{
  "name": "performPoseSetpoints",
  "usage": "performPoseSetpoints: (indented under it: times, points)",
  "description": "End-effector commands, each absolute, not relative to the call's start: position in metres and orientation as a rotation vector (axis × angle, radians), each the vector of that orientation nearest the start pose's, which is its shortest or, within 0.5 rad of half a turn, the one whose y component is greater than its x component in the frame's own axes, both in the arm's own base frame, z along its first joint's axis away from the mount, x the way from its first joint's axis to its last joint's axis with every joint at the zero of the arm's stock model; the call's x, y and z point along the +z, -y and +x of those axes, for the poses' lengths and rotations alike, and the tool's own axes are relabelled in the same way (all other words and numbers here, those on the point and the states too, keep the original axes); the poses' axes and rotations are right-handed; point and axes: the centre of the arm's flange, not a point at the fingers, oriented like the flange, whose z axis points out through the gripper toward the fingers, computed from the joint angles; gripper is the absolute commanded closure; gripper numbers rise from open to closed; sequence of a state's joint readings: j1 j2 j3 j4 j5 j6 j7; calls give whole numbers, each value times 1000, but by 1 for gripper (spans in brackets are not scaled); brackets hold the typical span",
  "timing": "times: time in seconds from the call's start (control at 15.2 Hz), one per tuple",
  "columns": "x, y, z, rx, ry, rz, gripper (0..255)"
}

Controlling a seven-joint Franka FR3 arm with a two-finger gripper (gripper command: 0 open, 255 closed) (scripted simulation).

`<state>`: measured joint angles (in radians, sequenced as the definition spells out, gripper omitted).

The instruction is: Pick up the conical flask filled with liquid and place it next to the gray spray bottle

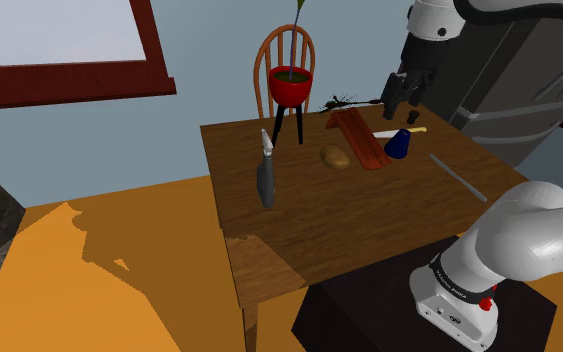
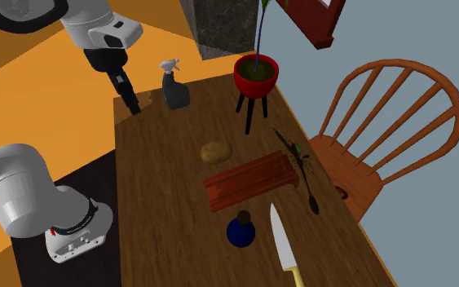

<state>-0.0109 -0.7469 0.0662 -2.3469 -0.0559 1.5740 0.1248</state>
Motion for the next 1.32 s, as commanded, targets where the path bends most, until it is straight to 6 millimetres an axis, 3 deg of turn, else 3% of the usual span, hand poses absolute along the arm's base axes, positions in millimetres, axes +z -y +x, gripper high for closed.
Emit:
performPoseSetpoints:
  times: [0.0, 1.25]
  points:
    - [583, -17, 317, 30, -141, -3241, 0]
    - [507, 224, 363, 11, -148, -3191, 0]
